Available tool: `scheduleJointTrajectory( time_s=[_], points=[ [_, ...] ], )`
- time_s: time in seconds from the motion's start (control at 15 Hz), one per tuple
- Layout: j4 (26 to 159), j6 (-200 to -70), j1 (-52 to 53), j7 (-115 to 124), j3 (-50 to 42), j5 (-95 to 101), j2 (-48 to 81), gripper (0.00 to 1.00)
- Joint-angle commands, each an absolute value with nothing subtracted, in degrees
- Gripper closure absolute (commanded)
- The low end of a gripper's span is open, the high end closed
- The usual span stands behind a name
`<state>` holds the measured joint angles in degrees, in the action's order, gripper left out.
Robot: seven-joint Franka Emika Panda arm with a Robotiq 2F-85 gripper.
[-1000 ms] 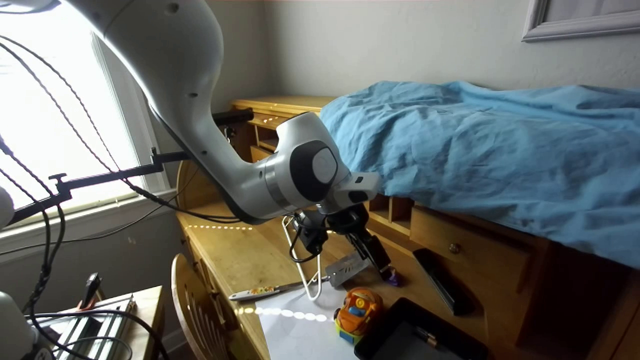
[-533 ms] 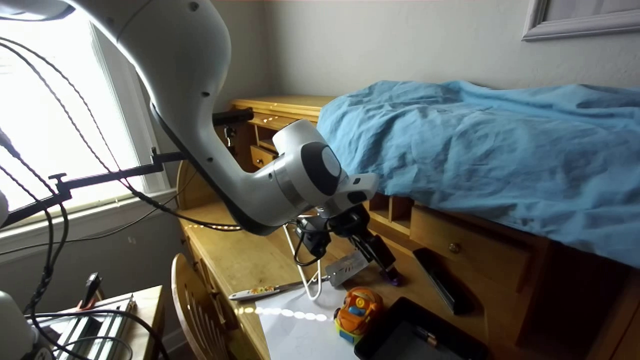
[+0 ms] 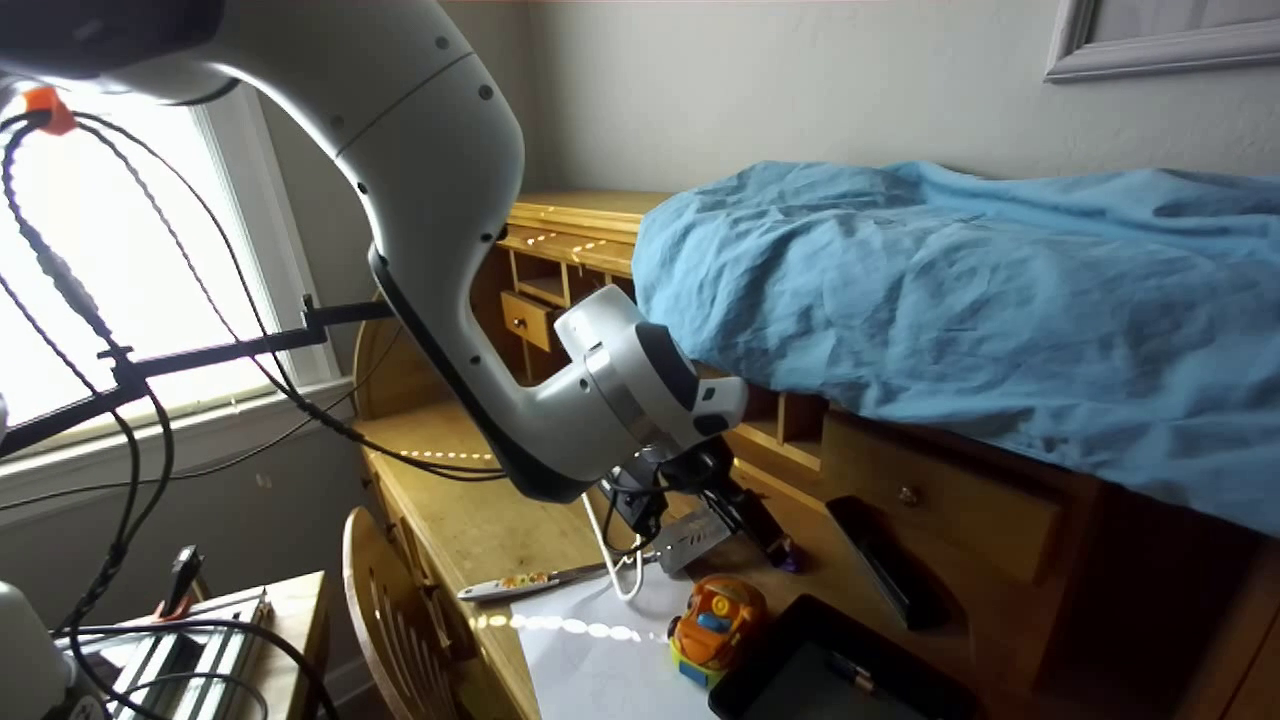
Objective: Put the purple object on the black tray
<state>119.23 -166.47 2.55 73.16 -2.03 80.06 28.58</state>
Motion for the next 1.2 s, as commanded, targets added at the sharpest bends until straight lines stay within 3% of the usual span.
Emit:
scheduleJointTrajectory(
  time_s=[0.0, 1.0, 1.13],
  points=[
    [113.1, -170.1, 2.0, 75.0, -3.1, 82.5, 35.0, 0.0],
    [103.6, -170.4, 3.0, 67.6, -1.6, 80.5, 43.3, 0.0],
    [103.2, -170.3, 2.8, 66.6, -1.4, 80.1, 43.8, 0.06]
  ],
)
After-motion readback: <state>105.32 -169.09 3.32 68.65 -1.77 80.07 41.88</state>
